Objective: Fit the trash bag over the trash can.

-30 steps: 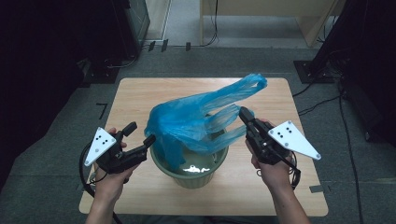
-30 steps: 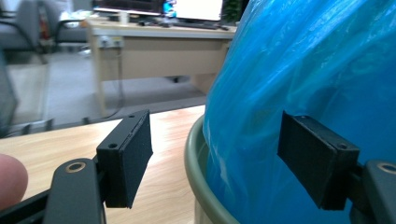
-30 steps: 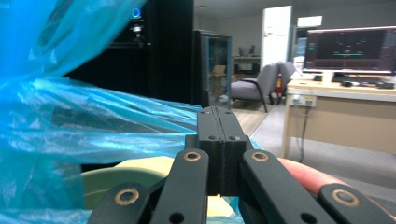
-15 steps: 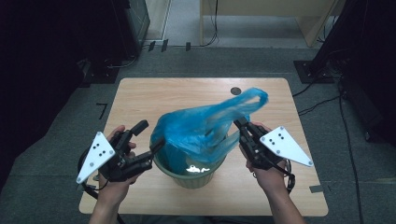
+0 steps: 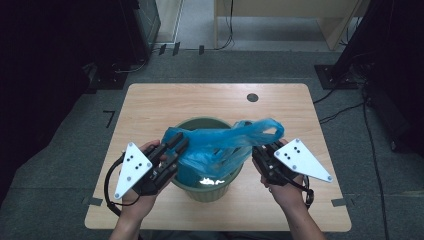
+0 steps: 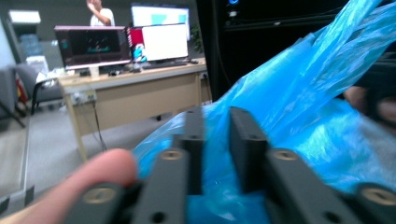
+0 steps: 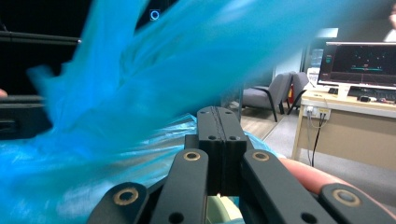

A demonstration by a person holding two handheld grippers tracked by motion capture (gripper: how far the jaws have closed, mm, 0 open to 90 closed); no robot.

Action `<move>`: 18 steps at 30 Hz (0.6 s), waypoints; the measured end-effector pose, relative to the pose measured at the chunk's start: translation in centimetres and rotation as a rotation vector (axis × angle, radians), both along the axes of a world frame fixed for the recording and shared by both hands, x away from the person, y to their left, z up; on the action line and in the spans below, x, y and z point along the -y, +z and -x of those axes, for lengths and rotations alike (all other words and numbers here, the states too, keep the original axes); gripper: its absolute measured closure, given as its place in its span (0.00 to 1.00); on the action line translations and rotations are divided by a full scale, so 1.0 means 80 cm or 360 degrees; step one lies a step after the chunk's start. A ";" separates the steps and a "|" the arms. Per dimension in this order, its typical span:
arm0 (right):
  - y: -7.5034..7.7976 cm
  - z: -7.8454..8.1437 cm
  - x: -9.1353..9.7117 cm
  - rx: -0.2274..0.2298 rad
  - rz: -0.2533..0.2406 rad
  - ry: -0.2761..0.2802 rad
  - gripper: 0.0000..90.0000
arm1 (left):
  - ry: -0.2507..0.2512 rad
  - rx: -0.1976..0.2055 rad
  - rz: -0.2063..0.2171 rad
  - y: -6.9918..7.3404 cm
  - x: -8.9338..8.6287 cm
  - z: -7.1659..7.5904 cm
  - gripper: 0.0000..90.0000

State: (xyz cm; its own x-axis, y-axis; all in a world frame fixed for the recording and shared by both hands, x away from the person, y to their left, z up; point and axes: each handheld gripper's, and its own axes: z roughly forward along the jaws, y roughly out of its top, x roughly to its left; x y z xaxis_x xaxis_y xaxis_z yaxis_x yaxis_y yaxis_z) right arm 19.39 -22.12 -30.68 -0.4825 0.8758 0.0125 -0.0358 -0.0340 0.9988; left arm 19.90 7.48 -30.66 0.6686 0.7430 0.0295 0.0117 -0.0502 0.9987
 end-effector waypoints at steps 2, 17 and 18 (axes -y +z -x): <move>-0.001 -0.001 0.004 -0.0004 -0.0003 -0.0013 1.00 | 0.0014 -0.0035 0.0041 -0.002 -0.009 -0.005 0.98; -0.025 0.002 0.044 -0.0085 0.0012 -0.0125 1.00 | 0.0071 -0.0166 0.0203 -0.021 -0.067 -0.014 1.00; -0.026 0.002 0.048 -0.0089 0.0019 -0.0129 1.00 | 0.0057 -0.0171 0.0213 -0.022 -0.070 -0.013 1.00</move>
